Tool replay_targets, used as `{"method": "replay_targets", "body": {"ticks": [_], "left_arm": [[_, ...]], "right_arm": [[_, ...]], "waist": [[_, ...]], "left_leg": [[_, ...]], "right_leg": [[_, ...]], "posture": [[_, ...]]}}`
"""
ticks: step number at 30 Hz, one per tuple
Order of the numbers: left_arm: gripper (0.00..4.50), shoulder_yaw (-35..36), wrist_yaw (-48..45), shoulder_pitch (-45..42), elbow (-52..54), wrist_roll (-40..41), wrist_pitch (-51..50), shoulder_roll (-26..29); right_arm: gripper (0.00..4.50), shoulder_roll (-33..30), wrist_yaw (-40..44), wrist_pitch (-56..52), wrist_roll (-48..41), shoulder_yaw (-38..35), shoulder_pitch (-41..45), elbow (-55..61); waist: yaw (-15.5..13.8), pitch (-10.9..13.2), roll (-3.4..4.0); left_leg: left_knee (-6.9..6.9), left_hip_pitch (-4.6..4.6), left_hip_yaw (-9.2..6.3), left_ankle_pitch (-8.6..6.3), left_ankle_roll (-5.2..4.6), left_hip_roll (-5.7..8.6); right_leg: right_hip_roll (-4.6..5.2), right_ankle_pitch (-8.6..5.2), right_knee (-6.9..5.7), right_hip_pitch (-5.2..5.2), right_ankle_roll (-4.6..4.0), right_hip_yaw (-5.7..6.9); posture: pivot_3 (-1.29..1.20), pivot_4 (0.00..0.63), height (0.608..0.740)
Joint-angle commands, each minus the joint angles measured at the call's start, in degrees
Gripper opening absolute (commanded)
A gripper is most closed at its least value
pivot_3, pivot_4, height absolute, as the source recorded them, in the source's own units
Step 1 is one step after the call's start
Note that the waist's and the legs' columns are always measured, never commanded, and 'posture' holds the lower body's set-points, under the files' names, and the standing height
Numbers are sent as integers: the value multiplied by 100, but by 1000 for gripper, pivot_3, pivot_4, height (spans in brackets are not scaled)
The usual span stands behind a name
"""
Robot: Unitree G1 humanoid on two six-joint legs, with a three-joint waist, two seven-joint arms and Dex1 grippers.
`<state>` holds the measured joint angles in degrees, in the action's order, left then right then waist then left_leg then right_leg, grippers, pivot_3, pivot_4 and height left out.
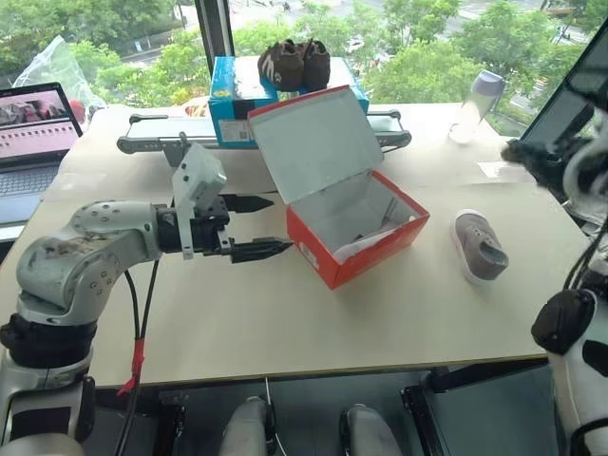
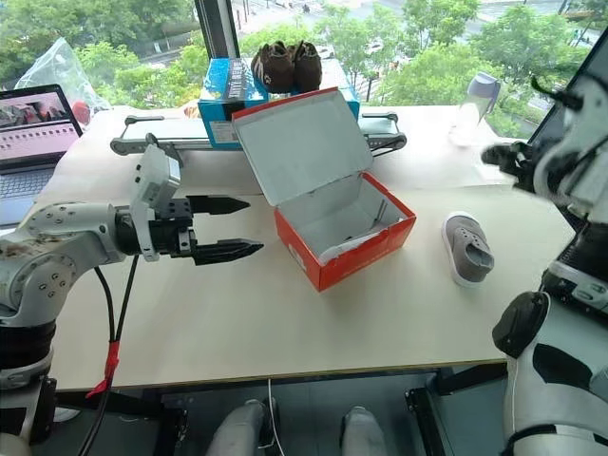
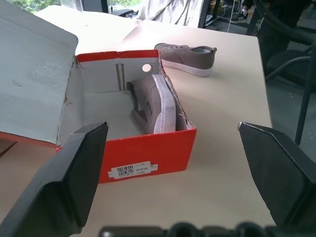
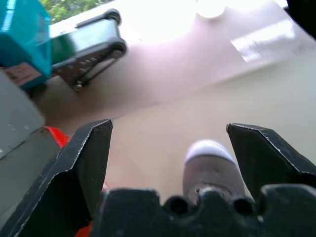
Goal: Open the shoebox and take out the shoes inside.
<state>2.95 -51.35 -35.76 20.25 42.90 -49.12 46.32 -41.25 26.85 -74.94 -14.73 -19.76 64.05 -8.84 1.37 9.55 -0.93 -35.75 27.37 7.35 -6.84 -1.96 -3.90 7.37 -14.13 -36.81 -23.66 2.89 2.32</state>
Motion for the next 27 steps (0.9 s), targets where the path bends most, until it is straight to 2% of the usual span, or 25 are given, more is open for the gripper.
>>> {"method": "replay_targets", "body": {"ticks": [1, 5, 7, 13, 27], "left_arm": [[4500, 95, 17, -88, 114, 40, 25, -14], [4500, 103, 47, -59, 155, 55, 24, -66], [4500, 108, 80, -27, 192, 56, 21, -83], [4500, 187, 173, 107, 306, 93, 12, -83], [4500, 225, 285, 258, 394, 96, 42, -118]], "right_arm": [[4425, -153, 1625, 711, -621, 1289, 170, 442], [4425, -243, 2741, 2036, -169, 2816, 148, 464], [4425, -270, 3066, 2523, 74, 3303, 128, 315], [4425, -383, 3910, 3590, 640, 4175, -15, -70], [4425, -97, 4457, 5123, 1677, 4575, -57, -1069]], "waist": [[1, 0, 0], [-43, 0, 0], [-66, 0, 0], [-75, 0, -1], [-57, 0, -1]], "left_leg": [[0, 0, 1, 0, -1, -1], [-5, 1, 2, 2, -4, -1], [-7, 2, 3, 0, -2, 0], [-12, 15, 6, -2, 2, -1], [-14, 20, 17, 4, -2, -4]], "right_leg": [[0, 0, -1, 1, 0, 0], [-1, 1, -2, 1, 0, 2], [-1, 1, -1, 0, 1, 3], [0, 2, -6, -26, 2, 3], [-1, 2, -20, -30, 1, 0]], "posture": [[0, 150, 740], [0, 150, 740], [0, 150, 740], [0, 150, 740], [0, 150, 740]]}}
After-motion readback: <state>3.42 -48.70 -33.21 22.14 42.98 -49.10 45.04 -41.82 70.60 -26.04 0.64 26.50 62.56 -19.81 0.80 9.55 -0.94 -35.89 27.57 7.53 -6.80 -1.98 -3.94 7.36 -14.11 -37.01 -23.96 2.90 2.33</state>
